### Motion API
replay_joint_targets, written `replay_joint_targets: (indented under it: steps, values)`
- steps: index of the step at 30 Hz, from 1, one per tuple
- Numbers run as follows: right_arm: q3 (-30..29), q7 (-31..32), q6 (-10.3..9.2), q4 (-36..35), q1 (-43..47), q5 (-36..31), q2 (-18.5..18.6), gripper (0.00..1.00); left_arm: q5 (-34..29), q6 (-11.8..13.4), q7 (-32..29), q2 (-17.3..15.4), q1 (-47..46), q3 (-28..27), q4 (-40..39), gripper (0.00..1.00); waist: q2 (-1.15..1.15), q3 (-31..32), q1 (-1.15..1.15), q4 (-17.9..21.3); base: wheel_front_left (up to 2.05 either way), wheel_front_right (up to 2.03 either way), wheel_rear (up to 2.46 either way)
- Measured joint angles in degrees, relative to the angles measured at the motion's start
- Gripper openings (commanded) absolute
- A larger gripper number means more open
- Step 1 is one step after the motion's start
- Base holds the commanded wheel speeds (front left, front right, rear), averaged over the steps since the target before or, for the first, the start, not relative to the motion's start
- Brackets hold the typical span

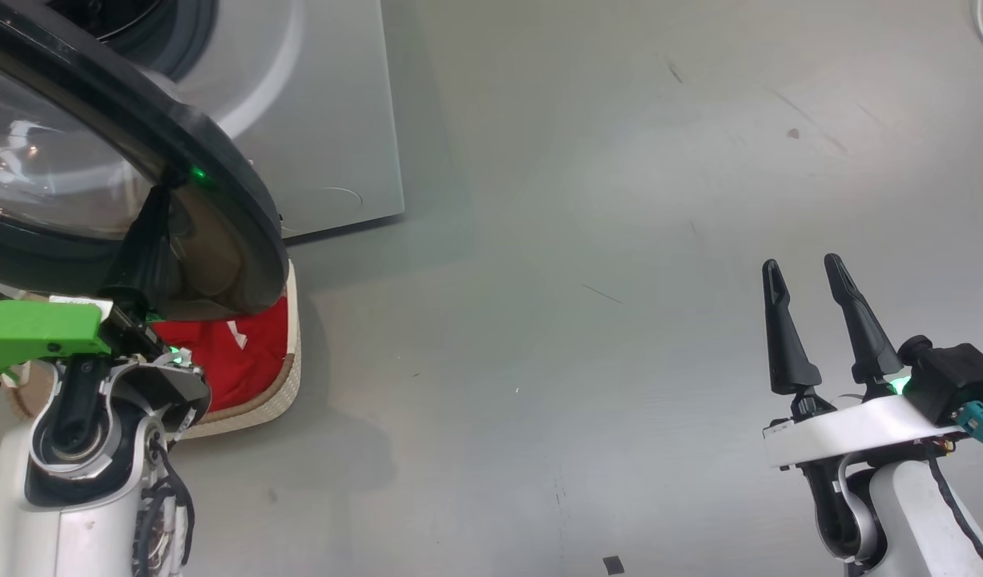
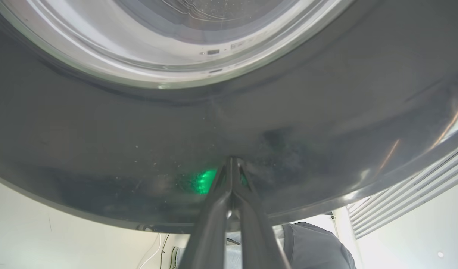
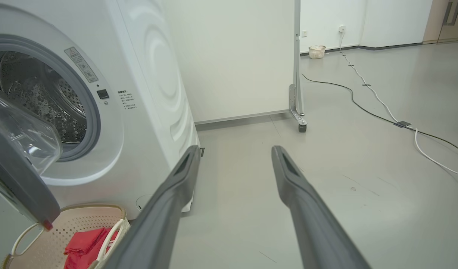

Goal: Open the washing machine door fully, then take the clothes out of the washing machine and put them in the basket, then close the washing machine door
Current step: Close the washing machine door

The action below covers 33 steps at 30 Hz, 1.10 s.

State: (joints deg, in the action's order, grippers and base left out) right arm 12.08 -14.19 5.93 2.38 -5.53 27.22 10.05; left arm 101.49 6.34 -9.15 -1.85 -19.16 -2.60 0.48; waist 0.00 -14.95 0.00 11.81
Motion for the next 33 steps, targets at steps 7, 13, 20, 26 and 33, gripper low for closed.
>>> replay_joint_targets:
  steps: [7, 13, 20, 26, 33]
  values:
    - [-1.4, 0.0, 0.05, 0.1, -0.2, 0.3, -0.4, 1.00, -0.1, 0.0, 1.7, 0.0, -1.9, 0.7, 1.9, 0.00, 0.00, -0.8, 0.00, 2.8, 0.00, 0.00, 0.00]
    - [-2.4, 0.0, 0.05, 0.1, -0.2, 0.4, -0.6, 1.00, -0.1, -0.2, 1.7, 0.1, -2.7, 2.6, 3.0, 0.00, 0.00, -1.0, 0.00, 3.1, 0.00, 0.00, 0.00]
    - [-4.4, 0.0, 0.07, 0.1, -0.2, 0.4, -0.5, 1.00, -1.4, -2.4, 1.6, 0.1, -2.9, 5.9, 5.2, 0.00, 0.00, -0.3, 0.00, 1.6, 0.00, 0.00, 0.00]
    - [-5.2, 0.0, 0.08, 0.1, -0.1, -0.2, 0.0, 1.00, -7.9, -4.8, 1.6, -0.9, -2.1, 9.9, 6.7, 0.00, 0.00, 1.0, 0.00, -0.8, 0.00, 0.00, 0.00]
    - [-6.1, 0.0, 0.09, -0.1, 0.3, -1.1, 0.9, 1.00, -16.1, -7.8, 2.3, -3.8, 0.8, 14.0, 7.9, 0.00, 0.00, 2.9, 0.00, -4.5, 0.00, 0.00, 0.00]
